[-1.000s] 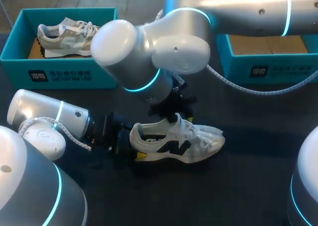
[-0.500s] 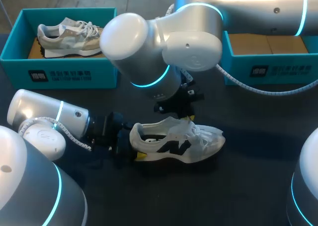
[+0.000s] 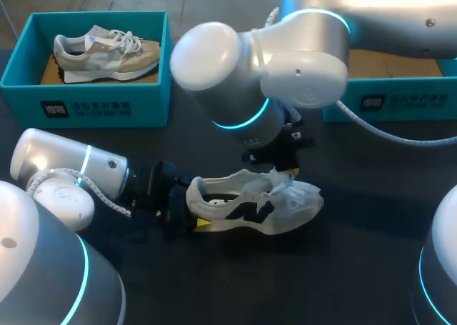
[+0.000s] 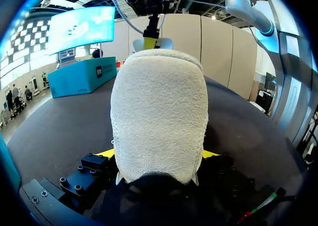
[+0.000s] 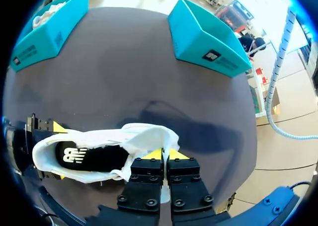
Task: Take the shoe out of the shoebox, open the shoe tongue, remove and reinsert the insole, then place the shoe into the shoebox
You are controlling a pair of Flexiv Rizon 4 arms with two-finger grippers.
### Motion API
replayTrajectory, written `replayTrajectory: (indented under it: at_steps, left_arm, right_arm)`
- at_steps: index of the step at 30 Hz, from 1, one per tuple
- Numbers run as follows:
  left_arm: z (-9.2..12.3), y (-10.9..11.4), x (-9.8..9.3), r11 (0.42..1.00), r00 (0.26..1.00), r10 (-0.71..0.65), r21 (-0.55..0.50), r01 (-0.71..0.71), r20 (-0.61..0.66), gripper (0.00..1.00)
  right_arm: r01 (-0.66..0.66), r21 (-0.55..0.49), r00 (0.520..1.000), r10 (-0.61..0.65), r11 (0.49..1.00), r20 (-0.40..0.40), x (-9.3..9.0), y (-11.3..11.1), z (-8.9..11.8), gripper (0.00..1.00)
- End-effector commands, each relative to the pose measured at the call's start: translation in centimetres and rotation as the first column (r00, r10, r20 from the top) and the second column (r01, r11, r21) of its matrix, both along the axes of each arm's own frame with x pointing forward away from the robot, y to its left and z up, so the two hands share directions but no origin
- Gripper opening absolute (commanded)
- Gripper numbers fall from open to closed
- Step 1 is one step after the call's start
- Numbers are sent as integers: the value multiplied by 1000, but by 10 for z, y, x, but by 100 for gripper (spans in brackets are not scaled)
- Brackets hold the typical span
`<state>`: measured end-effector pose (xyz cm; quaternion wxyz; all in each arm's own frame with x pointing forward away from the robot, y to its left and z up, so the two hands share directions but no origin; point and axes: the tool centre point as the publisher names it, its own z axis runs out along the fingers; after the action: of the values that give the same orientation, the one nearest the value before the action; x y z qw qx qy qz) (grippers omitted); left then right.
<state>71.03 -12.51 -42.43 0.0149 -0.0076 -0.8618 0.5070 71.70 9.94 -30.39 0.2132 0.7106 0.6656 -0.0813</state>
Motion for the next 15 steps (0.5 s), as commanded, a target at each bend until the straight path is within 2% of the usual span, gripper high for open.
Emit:
replayTrajectory:
  at_steps: [1,15]
  left_arm:
    - [-1,0,-1,1000,1000,0,4,0,-1,0]
    - [-1,0,-1,1000,1000,0,4,0,-1,0]
  right_arm:
    - [104,49,992,-107,993,60,-6,-14,-7,0]
    - [75,75,995,-79,994,55,-8,-56,-29,0]
